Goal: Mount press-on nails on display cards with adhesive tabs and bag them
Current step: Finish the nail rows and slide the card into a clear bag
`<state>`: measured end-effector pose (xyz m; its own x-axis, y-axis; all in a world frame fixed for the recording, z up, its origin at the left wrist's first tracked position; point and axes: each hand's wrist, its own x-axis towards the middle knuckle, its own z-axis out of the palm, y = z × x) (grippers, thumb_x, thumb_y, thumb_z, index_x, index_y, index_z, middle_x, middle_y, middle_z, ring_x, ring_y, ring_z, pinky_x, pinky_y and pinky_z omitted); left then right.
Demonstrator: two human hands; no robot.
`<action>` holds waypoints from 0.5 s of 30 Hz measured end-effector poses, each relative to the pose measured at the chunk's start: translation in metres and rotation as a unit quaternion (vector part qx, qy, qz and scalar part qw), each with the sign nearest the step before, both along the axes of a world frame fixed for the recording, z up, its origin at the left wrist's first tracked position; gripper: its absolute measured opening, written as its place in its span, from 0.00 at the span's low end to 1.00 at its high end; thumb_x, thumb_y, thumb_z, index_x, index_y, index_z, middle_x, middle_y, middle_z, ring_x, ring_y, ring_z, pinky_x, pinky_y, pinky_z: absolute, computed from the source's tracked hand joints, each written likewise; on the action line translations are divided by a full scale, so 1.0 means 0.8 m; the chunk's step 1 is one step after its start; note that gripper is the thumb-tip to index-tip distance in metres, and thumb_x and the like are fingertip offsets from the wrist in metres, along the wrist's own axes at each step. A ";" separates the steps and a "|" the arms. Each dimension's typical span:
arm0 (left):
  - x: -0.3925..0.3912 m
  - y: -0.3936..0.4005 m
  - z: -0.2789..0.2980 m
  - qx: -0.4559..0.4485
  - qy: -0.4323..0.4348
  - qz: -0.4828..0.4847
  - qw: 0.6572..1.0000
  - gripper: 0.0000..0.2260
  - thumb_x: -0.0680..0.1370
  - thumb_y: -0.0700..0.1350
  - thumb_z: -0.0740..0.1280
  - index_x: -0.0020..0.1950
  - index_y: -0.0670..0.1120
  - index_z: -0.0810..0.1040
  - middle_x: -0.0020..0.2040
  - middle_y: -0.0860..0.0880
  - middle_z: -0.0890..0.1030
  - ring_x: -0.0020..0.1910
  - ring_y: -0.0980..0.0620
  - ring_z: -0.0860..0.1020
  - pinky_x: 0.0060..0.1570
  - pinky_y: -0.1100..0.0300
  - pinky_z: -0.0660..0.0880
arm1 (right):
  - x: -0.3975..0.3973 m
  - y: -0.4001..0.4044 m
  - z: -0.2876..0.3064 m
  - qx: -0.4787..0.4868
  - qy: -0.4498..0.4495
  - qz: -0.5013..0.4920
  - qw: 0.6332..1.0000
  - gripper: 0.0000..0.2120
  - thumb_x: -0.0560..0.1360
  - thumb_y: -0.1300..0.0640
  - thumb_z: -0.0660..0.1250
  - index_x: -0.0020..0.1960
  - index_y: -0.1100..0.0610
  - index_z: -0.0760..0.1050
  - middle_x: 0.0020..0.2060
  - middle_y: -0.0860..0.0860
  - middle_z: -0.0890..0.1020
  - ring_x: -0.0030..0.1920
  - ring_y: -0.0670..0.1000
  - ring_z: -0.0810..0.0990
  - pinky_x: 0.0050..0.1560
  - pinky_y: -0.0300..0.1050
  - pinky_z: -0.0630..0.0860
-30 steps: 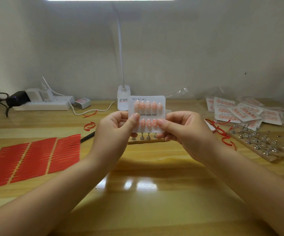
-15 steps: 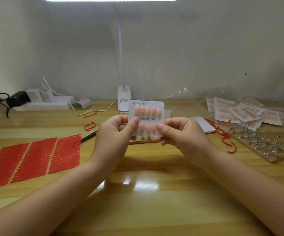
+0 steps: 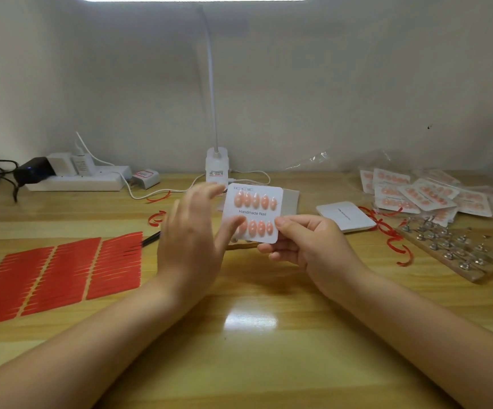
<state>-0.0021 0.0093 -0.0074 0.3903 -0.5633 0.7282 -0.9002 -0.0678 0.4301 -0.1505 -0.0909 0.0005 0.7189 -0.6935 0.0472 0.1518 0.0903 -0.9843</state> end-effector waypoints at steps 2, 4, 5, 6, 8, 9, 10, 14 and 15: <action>0.001 0.000 -0.003 -0.043 -0.179 0.015 0.983 0.16 0.76 0.45 0.72 0.61 0.40 0.78 0.61 0.42 0.79 0.59 0.43 0.76 0.58 0.47 0.71 | 0.001 0.004 -0.001 -0.016 0.008 -0.018 1.000 0.09 0.80 0.61 0.62 0.48 0.60 0.81 0.41 0.55 0.86 0.40 0.53 0.85 0.36 0.39 0.81; -0.003 -0.001 -0.004 -0.070 -0.217 -0.035 0.973 0.13 0.75 0.45 0.72 0.58 0.43 0.80 0.56 0.46 0.82 0.55 0.45 0.78 0.57 0.49 0.70 | 0.002 0.008 -0.001 -0.030 0.008 -0.022 0.999 0.10 0.80 0.61 0.62 0.47 0.61 0.82 0.40 0.55 0.86 0.40 0.54 0.85 0.37 0.40 0.81; -0.005 -0.002 -0.006 -0.074 -0.219 -0.057 0.971 0.12 0.75 0.46 0.73 0.57 0.44 0.81 0.52 0.48 0.84 0.53 0.46 0.79 0.55 0.51 0.70 | 0.002 0.010 -0.001 -0.040 0.010 -0.021 0.999 0.11 0.80 0.60 0.62 0.47 0.61 0.82 0.40 0.56 0.86 0.41 0.55 0.85 0.37 0.40 0.81; -0.007 -0.002 -0.007 -0.071 -0.220 -0.071 0.970 0.12 0.75 0.46 0.73 0.57 0.45 0.81 0.48 0.50 0.84 0.51 0.46 0.80 0.54 0.51 0.70 | 0.002 0.012 -0.001 -0.050 0.013 -0.021 0.998 0.12 0.81 0.60 0.61 0.47 0.62 0.82 0.40 0.57 0.86 0.41 0.55 0.85 0.37 0.40 0.81; -0.006 -0.001 -0.009 -0.058 -0.224 -0.078 0.970 0.14 0.74 0.47 0.74 0.58 0.46 0.81 0.45 0.51 0.85 0.49 0.45 0.81 0.53 0.50 0.71 | 0.002 0.015 -0.001 -0.070 0.020 -0.021 0.997 0.12 0.81 0.60 0.61 0.47 0.61 0.83 0.40 0.58 0.86 0.41 0.56 0.85 0.37 0.40 0.81; -0.005 -0.001 -0.009 -0.055 -0.226 -0.078 0.969 0.14 0.74 0.46 0.74 0.58 0.45 0.81 0.45 0.52 0.85 0.48 0.45 0.81 0.52 0.50 0.72 | 0.002 0.015 -0.001 -0.080 0.025 -0.023 0.996 0.13 0.81 0.60 0.61 0.46 0.61 0.83 0.39 0.58 0.86 0.41 0.55 0.85 0.37 0.40 0.81; -0.004 -0.001 -0.008 -0.056 -0.229 -0.079 0.969 0.14 0.73 0.45 0.75 0.58 0.44 0.82 0.44 0.53 0.85 0.47 0.46 0.81 0.51 0.50 0.72 | 0.002 0.016 -0.001 -0.093 0.029 -0.025 0.995 0.13 0.81 0.61 0.61 0.45 0.60 0.83 0.38 0.58 0.85 0.40 0.55 0.85 0.36 0.41 0.81; -0.005 -0.002 -0.008 -0.071 -0.219 -0.093 0.969 0.12 0.75 0.44 0.73 0.58 0.46 0.80 0.44 0.54 0.85 0.45 0.48 0.81 0.50 0.51 0.72 | 0.002 0.017 -0.002 -0.118 0.033 -0.028 0.992 0.12 0.81 0.61 0.61 0.46 0.58 0.83 0.37 0.56 0.85 0.39 0.54 0.85 0.37 0.42 0.81; -0.006 -0.002 -0.008 -0.076 -0.209 -0.098 0.970 0.13 0.76 0.45 0.72 0.58 0.47 0.78 0.44 0.54 0.85 0.45 0.49 0.80 0.50 0.51 0.72 | 0.002 0.016 -0.002 -0.120 0.033 -0.027 0.992 0.12 0.81 0.61 0.61 0.47 0.59 0.83 0.37 0.56 0.85 0.39 0.54 0.85 0.38 0.42 0.81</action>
